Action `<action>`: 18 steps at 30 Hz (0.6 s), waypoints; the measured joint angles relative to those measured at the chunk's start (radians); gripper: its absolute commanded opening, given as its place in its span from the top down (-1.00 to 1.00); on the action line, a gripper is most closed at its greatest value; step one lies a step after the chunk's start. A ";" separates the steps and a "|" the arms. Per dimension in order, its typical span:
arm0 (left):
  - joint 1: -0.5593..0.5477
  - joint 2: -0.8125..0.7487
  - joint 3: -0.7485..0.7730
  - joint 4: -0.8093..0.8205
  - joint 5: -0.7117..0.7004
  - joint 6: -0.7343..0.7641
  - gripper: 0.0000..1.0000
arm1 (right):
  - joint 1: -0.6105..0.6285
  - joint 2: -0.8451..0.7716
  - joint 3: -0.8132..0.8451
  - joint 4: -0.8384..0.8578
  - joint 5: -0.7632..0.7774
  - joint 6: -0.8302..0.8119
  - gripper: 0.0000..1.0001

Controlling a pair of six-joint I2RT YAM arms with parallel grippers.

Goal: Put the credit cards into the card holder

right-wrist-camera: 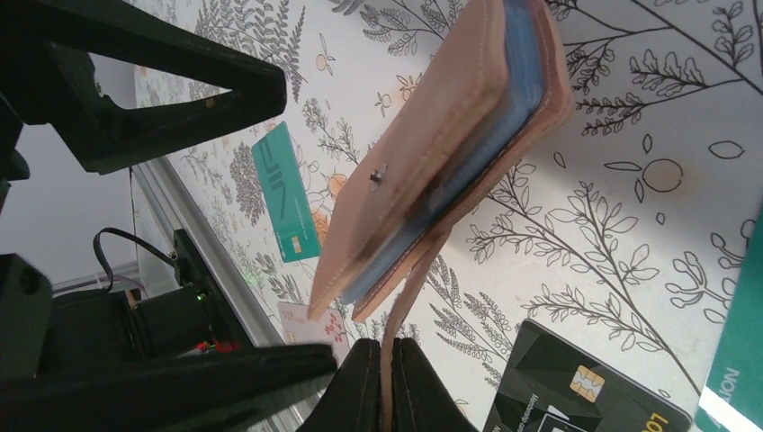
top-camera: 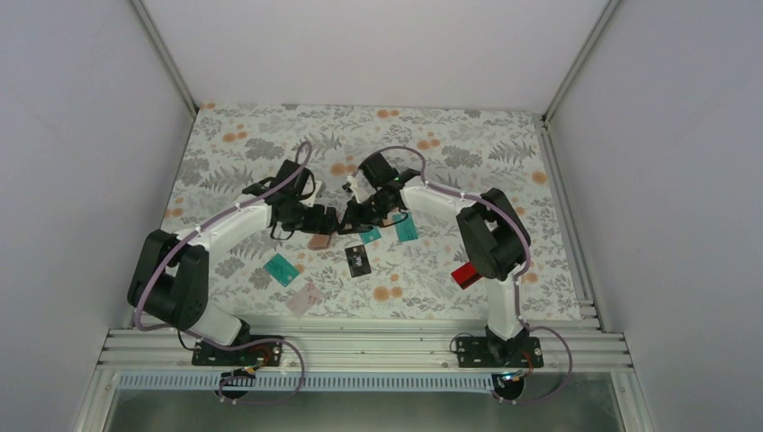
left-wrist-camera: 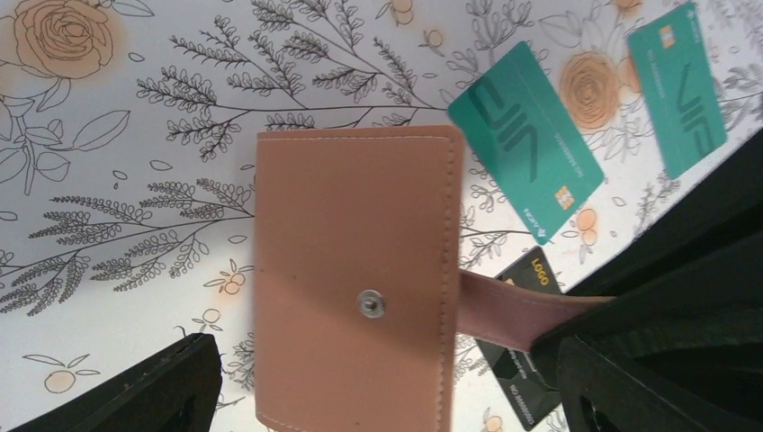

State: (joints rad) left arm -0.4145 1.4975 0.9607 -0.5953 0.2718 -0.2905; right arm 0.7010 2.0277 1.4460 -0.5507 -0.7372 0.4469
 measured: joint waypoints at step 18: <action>-0.013 0.050 0.005 -0.009 -0.149 0.018 -0.62 | 0.000 -0.021 -0.003 -0.018 0.020 -0.008 0.91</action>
State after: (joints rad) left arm -0.4271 1.5475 0.9661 -0.6041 0.1226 -0.2726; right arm 0.7013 2.0071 1.4433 -0.5690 -0.7174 0.4385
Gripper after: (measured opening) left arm 0.822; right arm 0.045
